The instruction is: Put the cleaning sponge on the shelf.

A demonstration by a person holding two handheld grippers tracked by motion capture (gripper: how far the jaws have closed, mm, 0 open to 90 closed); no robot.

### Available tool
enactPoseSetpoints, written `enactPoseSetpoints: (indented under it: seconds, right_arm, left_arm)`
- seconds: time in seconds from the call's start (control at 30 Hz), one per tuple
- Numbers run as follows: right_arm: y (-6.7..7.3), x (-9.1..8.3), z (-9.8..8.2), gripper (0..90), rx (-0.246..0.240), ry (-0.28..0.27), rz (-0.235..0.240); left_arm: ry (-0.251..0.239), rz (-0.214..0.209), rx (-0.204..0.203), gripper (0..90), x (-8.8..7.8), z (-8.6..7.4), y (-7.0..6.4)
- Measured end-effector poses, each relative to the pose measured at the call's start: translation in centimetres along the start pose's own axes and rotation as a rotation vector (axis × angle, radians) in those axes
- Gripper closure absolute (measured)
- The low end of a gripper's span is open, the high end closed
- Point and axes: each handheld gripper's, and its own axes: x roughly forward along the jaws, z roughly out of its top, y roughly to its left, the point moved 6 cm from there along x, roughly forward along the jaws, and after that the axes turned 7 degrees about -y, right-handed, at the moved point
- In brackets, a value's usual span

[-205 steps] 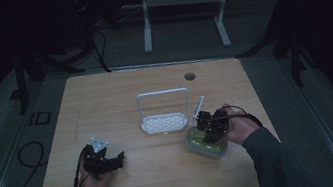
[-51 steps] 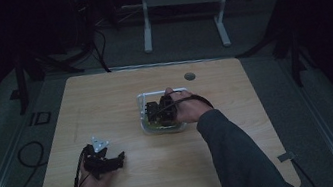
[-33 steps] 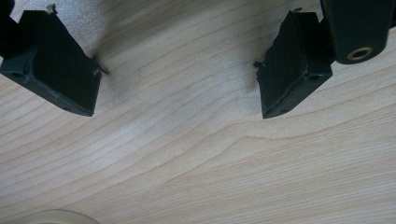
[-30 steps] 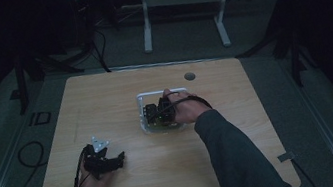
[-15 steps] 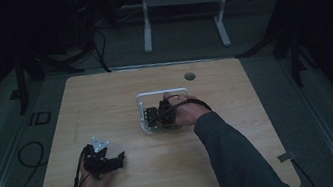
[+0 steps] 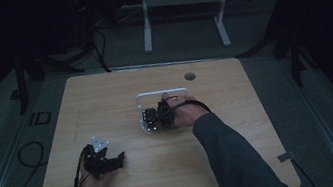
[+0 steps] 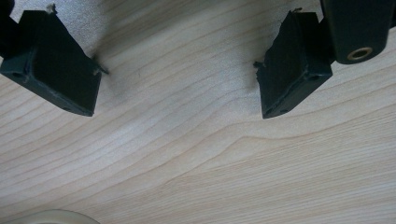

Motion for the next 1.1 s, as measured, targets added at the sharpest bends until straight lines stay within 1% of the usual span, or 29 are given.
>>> enactPoseSetpoints:
  seconds: [0.23, 0.4, 0.57, 0.77, 0.87, 0.93, 0.97, 1.07, 1.1]
  right_arm:
    - [-0.2, 0.2, 0.0, 71.5, -0.003, 0.001, -0.032]
    - [-0.4, 0.4, -0.2, 71.0, 0.008, 0.001, -0.055]
    - [-0.6, 0.5, -0.4, 64.1, 0.03, -0.007, -0.06]
    - [-0.6, -0.2, -0.3, 58.9, 0.043, -0.037, -0.059]
    - [-0.4, -0.7, -0.2, 56.7, 0.057, -0.049, -0.058]
    - [-0.4, -0.8, -0.2, 56.3, 0.063, -0.055, -0.054]
    - [-0.4, -1.2, -0.1, 56.0, 0.073, -0.071, -0.058]
    - [-0.4, -1.6, -0.1, 56.1, 0.081, -0.091, -0.064]
    - [-0.3, -1.9, -0.1, 56.2, 0.091, -0.1, -0.062]
  left_arm:
    - [0.0, 0.0, 0.0, 13.2, 0.0, 0.0, 0.0]
    - [0.001, 0.0, 0.001, 13.2, 0.0, 0.0, 0.0]
    - [0.001, 0.0, 0.0, 13.2, 0.0, 0.0, 0.0]
    - [0.0, 0.0, 0.0, 13.2, 0.0, 0.0, 0.0]
    - [0.001, 0.0, 0.0, 13.2, 0.0, 0.0, 0.0]
    - [0.001, 0.0, 0.0, 13.2, 0.0, 0.0, 0.0]
    - [0.002, 0.0, 0.0, 13.2, 0.0, 0.0, 0.0]
    - [0.001, 0.0, 0.0, 13.2, 0.0, 0.0, 0.0]
    - [0.001, 0.0, 0.0, 13.2, 0.0, 0.0, 0.0]
